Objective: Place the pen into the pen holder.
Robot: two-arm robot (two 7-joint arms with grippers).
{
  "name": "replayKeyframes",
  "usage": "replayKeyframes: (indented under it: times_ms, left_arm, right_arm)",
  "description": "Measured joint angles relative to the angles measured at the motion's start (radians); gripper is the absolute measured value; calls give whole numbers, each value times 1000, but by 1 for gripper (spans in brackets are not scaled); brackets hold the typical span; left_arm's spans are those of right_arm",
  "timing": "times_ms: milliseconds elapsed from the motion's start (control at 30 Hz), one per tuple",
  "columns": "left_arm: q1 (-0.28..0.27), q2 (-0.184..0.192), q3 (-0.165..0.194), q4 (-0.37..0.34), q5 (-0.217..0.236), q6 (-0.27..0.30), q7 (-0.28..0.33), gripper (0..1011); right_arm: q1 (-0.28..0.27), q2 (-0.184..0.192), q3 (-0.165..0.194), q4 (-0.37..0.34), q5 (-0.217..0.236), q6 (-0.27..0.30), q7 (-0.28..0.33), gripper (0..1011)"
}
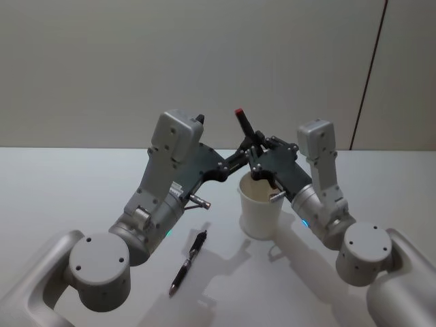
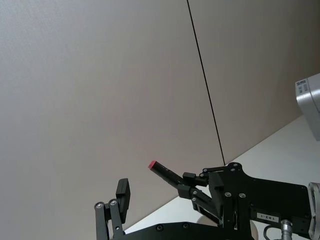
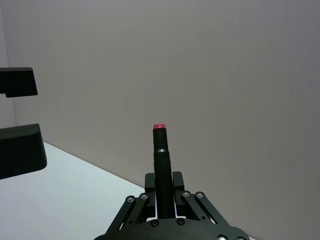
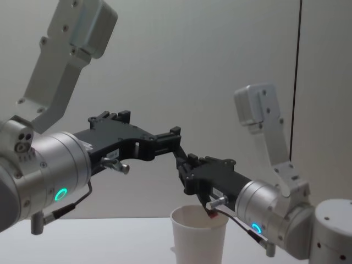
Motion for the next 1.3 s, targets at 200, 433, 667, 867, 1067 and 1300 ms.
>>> replayKeyframes:
  times_ms: [200,433,667,867,1067,1300]
  left_arm:
    - [0,0,0,0,0,0,0,1004]
    - [0,0,0,0,0,0,0,1004]
    - [0,0,0,0,0,0,0,1004]
    - [0,0,0,0,0,0,0,1004]
    - [0,0,0,0,0,0,0,1004]
    - [0,0,0,0,0,0,0,1004]
  right_arm:
    - [8,-4,-2,19,0,-8,1,341]
    - [13,-7,-3,31,1,-14,1,558]
    - [15,-8,-4,35,6,-18,0,778]
    - [15,-8,-4,34,10,-19,-2,952]
    - [7,-6,-2,17,15,-18,-6,1001]
    - [-18,5,4,-40,24,4,-26,1001]
